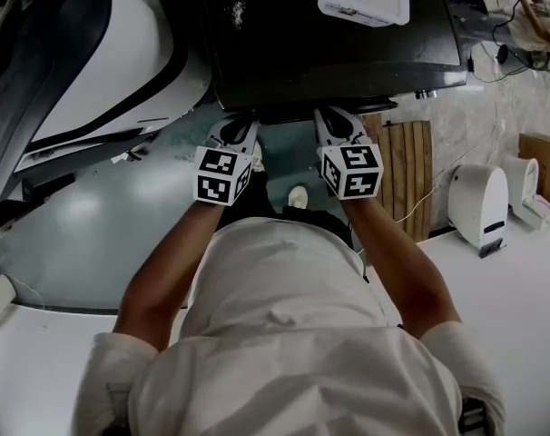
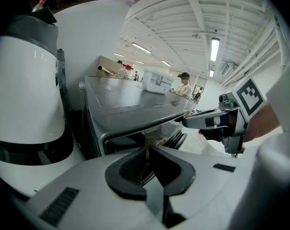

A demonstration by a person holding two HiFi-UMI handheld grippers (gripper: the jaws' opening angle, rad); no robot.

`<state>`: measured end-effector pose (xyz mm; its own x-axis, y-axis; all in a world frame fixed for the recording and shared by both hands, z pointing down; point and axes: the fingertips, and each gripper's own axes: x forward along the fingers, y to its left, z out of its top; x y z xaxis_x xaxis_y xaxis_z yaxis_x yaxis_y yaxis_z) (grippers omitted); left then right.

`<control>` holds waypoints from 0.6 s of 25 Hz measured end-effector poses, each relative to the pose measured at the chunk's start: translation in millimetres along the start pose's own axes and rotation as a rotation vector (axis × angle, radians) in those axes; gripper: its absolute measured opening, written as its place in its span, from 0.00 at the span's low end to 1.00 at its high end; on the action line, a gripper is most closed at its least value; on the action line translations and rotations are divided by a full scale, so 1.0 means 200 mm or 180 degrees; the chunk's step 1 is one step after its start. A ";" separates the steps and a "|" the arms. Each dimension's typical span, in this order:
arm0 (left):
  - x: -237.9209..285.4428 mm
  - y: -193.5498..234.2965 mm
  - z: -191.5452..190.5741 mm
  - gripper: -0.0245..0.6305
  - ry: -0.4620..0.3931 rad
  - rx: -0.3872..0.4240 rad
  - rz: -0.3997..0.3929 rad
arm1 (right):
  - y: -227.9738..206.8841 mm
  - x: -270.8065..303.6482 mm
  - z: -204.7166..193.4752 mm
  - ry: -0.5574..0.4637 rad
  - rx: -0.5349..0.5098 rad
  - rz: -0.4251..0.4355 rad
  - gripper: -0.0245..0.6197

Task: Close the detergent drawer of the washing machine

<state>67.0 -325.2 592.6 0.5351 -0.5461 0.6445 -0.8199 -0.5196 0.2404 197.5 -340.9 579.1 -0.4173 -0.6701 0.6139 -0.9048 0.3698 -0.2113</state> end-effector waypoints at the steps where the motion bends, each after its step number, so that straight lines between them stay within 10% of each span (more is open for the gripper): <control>1: 0.00 0.00 0.00 0.06 0.0008 -0.0005 -0.0003 | 0.00 0.00 0.00 0.0005 0.0015 -0.0006 0.09; 15: 0.03 -0.01 0.02 0.07 0.0023 0.0028 -0.0047 | -0.02 0.02 0.02 0.0004 -0.0011 -0.0036 0.06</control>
<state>72.9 -330.4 594.0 0.5456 -0.5337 0.6461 -0.8101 -0.5333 0.2436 199.1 -347.6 580.3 -0.4070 -0.6733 0.6172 -0.9091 0.3646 -0.2017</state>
